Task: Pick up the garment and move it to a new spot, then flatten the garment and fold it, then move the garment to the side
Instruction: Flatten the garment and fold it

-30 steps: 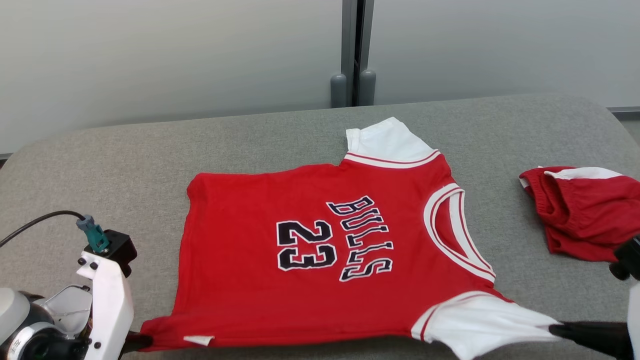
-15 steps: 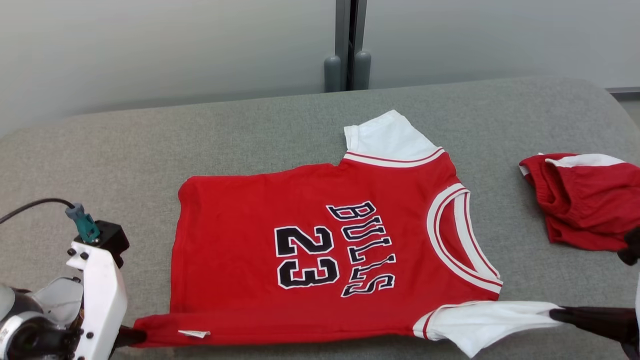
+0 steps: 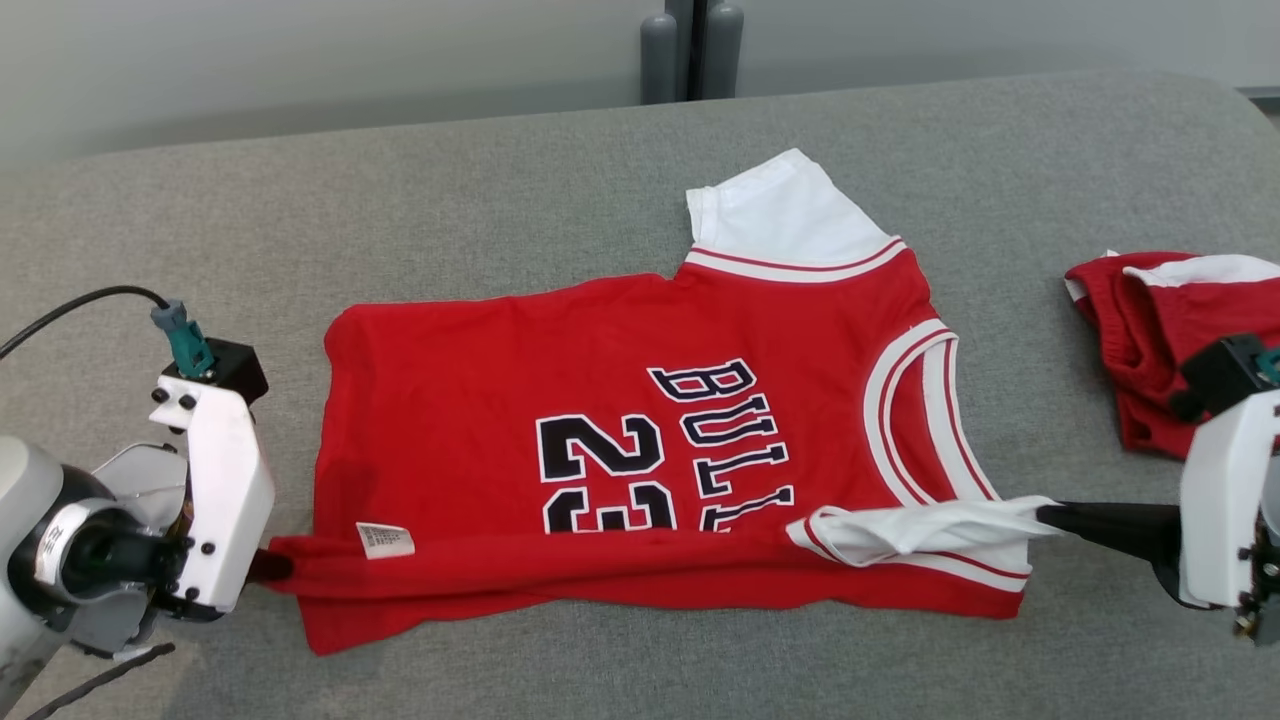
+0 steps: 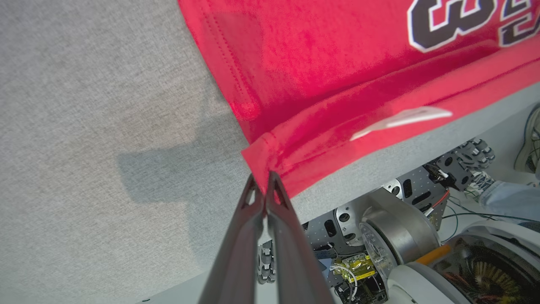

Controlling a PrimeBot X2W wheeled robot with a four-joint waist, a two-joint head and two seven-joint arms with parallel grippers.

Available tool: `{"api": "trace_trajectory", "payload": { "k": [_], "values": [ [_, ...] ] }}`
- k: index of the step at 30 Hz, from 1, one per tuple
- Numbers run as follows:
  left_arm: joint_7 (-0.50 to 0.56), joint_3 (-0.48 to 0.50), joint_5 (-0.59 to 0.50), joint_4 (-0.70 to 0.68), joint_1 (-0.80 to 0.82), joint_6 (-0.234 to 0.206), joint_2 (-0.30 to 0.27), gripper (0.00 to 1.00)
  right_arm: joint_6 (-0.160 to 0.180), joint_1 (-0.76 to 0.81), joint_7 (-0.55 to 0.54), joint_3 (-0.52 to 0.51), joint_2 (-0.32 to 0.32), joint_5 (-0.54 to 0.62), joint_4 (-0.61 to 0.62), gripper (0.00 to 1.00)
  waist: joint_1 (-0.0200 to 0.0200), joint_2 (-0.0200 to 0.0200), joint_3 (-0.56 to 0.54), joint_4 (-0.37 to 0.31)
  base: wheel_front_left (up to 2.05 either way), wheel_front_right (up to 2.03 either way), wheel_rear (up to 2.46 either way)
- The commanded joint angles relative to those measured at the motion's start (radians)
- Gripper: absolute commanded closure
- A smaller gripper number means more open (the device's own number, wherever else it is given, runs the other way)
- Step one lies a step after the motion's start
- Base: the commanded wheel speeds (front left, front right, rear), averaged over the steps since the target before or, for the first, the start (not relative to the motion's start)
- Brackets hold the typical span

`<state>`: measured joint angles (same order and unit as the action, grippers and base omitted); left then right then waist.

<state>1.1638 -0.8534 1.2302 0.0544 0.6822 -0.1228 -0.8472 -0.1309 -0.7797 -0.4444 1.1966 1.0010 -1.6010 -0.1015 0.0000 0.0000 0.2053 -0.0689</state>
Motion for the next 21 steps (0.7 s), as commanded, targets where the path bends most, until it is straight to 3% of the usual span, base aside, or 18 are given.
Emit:
{"api": "trace_trajectory", "payload": {
  "k": [1, 7, 17, 19, 20, 21],
  "values": [
    [-0.006, 0.005, -0.01, 0.021, 0.021, 0.007, 0.008, 1.0, 0.0, -0.015, -0.008, 0.0, -0.02, 0.005, -0.023, 1.0, 0.0, 0.0, 0.011, -0.006, 0.0, 0.0, 0.0],
    [-0.027, -0.005, -0.037, 0.14, 0.09, 0.043, 0.089, 1.0, 0.0, -0.067, -0.014, 0.009, -0.129, 0.019, -0.162, 1.0, 0.0, 0.0, 0.047, -0.009, 0.0, 0.0, 0.0],
    [-0.06, -0.013, -0.069, 0.252, 0.14, 0.09, 0.139, 1.0, 0.0, -0.144, 0.02, 0.004, -0.255, 0.102, -0.299, 1.0, 0.0, 0.0, 0.07, -0.017, 0.0, 0.0, 0.0],
    [-0.069, -0.014, -0.07, 0.271, 0.147, 0.097, 0.15, 0.0, 0.0, -0.149, 0.029, -0.001, -0.278, 0.116, -0.325, 1.0, 0.0, 0.0, 0.072, -0.015, 0.0, 0.0, 0.0],
    [-0.071, -0.015, -0.069, 0.279, 0.147, 0.104, 0.155, 0.0, 0.0, -0.151, 0.035, -0.006, -0.288, 0.122, -0.336, 0.84, 0.0, 0.0, 0.07, -0.014, 0.0, 0.0, 0.0],
    [-0.076, -0.015, -0.07, 0.287, 0.148, 0.107, 0.16, 0.0, 0.0, -0.15, 0.042, -0.01, -0.296, 0.127, -0.346, 0.56, 0.0, 0.0, 0.067, -0.012, 0.0, 0.0, 0.0]
  ]
}}
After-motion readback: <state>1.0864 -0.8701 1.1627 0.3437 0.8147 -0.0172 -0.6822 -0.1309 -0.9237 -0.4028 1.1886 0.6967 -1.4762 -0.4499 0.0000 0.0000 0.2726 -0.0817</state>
